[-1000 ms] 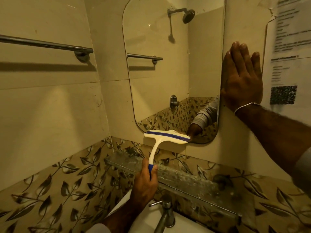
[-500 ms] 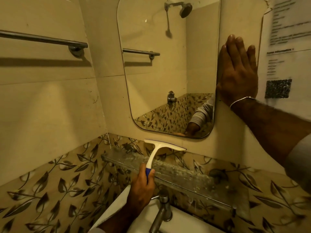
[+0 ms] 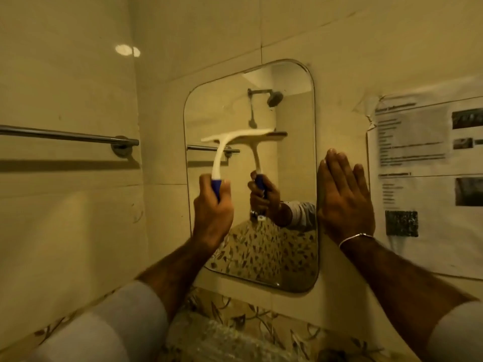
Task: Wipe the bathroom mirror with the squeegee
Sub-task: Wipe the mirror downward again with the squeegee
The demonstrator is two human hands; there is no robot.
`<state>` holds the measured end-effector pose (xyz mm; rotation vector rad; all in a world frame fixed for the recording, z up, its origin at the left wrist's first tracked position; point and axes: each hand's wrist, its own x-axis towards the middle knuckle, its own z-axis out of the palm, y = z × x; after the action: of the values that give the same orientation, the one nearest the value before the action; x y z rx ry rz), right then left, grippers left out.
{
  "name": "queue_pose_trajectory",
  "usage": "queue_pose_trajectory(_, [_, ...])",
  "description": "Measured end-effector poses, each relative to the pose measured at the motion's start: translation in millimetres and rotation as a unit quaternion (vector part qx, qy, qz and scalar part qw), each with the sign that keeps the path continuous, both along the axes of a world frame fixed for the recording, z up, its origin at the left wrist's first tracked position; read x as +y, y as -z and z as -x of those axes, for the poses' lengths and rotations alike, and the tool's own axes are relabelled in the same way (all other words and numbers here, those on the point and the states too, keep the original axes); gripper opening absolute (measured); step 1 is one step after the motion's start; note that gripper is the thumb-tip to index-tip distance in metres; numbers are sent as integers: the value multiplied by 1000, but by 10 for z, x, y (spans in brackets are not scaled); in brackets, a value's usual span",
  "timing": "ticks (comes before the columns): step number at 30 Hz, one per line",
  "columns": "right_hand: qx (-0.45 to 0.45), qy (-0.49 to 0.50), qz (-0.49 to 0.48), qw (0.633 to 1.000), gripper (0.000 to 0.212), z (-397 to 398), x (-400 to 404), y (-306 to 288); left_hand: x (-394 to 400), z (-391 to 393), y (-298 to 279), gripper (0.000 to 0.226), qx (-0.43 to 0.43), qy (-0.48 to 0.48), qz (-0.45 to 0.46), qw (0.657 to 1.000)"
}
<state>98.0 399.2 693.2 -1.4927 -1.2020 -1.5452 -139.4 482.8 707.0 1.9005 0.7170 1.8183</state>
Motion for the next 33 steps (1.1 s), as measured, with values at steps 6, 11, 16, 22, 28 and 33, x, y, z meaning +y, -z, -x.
queue_pose_trajectory(6, [0,0,-1,1000,64,-1,-7,11,-48,-377,-1012,16,-70,17,-52,996])
queue_pose_trajectory(11, [-1,-2,-14,1000,74,-5,13,5,-95,-558,-1268,25,-73,21,-50,996])
queue_pose_trajectory(16, [-4,2,-12,1000,67,-11,16,10,-150,-651,-1017,24,-53,36,-49,997])
queue_pose_trajectory(22, [-2,-1,-17,1000,66,-8,11,14,-232,-677,-526,21,-26,56,-34,997])
queue_pose_trajectory(28, [0,-2,-9,1000,75,-12,17,15,-313,-542,313,18,11,65,1,998])
queue_pose_trajectory(33, [1,-1,-5,1000,75,-25,8,20,-334,-373,1173,11,54,47,56,996])
